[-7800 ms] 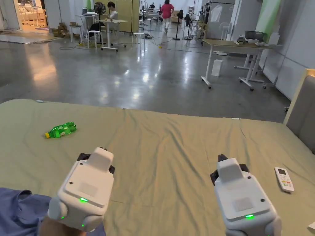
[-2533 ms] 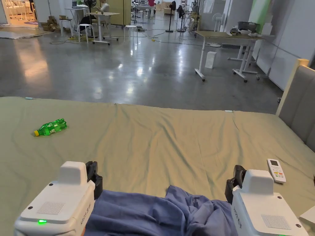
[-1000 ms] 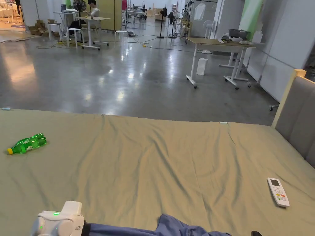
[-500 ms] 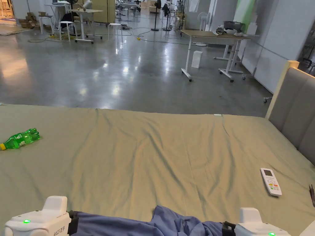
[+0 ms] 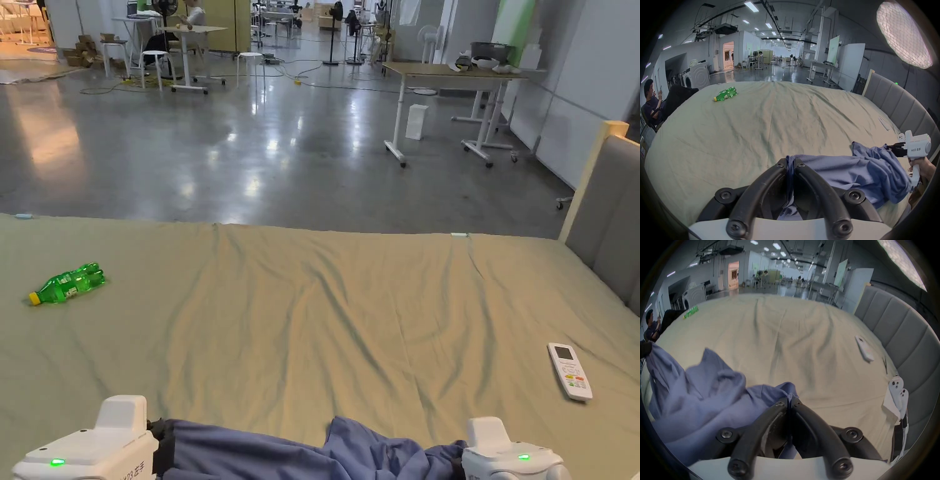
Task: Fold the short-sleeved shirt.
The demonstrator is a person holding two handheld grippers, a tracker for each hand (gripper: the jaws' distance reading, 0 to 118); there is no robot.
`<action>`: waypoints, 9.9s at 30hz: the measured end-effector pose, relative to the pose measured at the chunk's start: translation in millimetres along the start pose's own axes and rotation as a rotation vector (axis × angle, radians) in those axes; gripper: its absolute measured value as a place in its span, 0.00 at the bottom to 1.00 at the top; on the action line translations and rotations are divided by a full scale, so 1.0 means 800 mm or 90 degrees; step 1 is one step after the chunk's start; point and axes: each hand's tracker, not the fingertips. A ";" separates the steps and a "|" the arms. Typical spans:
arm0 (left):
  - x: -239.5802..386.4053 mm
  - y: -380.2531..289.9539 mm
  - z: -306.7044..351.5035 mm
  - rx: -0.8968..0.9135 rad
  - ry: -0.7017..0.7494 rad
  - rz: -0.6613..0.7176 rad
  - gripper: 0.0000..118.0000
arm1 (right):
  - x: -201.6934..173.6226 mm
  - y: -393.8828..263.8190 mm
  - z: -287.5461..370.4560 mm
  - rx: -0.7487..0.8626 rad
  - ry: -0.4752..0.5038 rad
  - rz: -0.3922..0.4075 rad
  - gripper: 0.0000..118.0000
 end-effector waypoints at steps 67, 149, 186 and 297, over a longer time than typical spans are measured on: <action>-0.159 0.303 0.134 0.223 0.178 -0.009 0.06 | 0.104 0.295 0.245 0.382 -0.178 0.001 0.03; -0.128 -0.108 0.195 -0.005 0.154 0.087 0.02 | -0.193 -0.028 0.262 0.375 -0.015 -0.045 0.00; -0.152 -0.138 0.129 -0.161 0.181 0.089 0.05 | -0.160 0.111 0.055 0.113 0.084 0.043 0.53; -0.095 0.177 0.258 0.238 0.090 -0.060 0.05 | 0.020 0.149 0.401 0.451 -0.125 0.060 0.01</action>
